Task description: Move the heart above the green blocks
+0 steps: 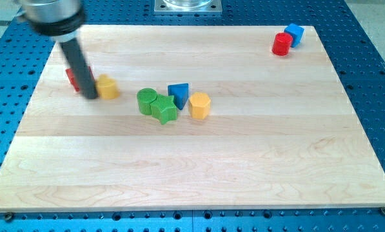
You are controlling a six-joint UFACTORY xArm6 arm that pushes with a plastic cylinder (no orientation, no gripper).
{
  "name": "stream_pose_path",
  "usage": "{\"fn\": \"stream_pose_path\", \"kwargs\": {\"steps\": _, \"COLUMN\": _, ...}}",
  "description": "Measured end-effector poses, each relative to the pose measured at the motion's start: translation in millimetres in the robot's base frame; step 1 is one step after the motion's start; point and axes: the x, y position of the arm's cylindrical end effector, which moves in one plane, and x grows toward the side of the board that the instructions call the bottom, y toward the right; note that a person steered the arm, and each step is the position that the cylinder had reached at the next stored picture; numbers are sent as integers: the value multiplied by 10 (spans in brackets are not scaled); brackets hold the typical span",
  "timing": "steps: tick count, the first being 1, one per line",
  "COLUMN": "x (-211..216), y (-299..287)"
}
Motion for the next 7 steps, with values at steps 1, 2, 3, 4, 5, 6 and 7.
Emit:
{"fn": "stream_pose_path", "kwargs": {"steps": 1, "x": -18, "y": 519}}
{"fn": "stream_pose_path", "kwargs": {"steps": 2, "x": -271, "y": 833}}
{"fn": "stream_pose_path", "kwargs": {"steps": 3, "x": -570, "y": 985}}
{"fn": "stream_pose_path", "kwargs": {"steps": 4, "x": -440, "y": 1243}}
{"fn": "stream_pose_path", "kwargs": {"steps": 5, "x": -162, "y": 1105}}
{"fn": "stream_pose_path", "kwargs": {"steps": 6, "x": -415, "y": 1157}}
{"fn": "stream_pose_path", "kwargs": {"steps": 7, "x": -972, "y": 583}}
